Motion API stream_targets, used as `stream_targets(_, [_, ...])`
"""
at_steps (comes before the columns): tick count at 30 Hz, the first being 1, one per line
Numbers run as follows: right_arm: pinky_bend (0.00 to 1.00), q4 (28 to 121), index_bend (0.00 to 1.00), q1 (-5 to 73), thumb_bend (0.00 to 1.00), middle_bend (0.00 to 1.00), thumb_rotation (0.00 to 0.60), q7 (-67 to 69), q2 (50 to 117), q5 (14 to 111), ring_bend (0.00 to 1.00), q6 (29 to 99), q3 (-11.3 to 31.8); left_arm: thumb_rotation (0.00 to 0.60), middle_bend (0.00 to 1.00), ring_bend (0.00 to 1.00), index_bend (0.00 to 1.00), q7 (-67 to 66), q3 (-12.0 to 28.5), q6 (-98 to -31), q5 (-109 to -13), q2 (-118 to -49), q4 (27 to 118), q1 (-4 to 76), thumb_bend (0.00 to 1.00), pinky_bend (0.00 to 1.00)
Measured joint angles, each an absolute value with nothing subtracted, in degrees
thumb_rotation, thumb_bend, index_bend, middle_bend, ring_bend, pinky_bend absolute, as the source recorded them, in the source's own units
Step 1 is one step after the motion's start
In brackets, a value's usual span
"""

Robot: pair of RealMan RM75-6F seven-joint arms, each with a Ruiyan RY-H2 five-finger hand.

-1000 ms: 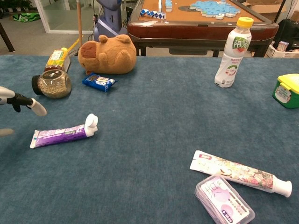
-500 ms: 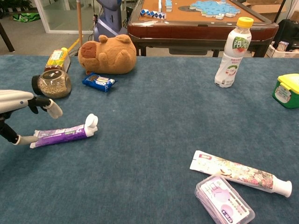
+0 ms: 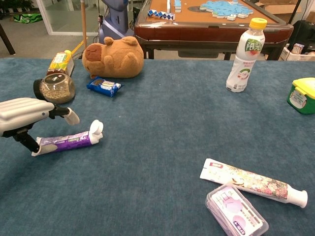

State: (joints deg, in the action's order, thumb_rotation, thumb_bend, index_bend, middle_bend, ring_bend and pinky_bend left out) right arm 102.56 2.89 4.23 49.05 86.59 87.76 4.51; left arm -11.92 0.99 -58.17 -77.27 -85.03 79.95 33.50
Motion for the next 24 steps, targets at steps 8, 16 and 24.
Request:
stream_targets(8, [0.00, 102.13, 0.00, 2.55, 0.01, 0.05, 0.600, 4.72, 49.10, 86.54, 0.00, 88.05, 4.50, 0.600, 0.26, 0.18, 0.23, -10.76, 1.79, -56.80, -77.00, -86.62, 76.93, 34.04, 0.28, 0.20])
stream_targets(16, [0.00, 101.77, 0.00, 2.47, 0.01, 0.05, 0.600, 5.08, 49.28, 86.67, 0.00, 88.09, 4.53, 0.600, 0.27, 0.19, 0.24, -10.94, 3.09, -56.65, -76.62, -87.41, 74.67, 34.69, 0.28, 0.21])
stream_targets(24, [0.00, 101.06, 0.00, 2.57, 0.01, 0.05, 0.600, 5.63, 49.53, 86.53, 0.00, 87.69, 4.57, 0.600, 0.28, 0.21, 0.25, -12.11, 3.05, -59.46, -77.89, -87.58, 74.22, 33.98, 0.27, 0.22])
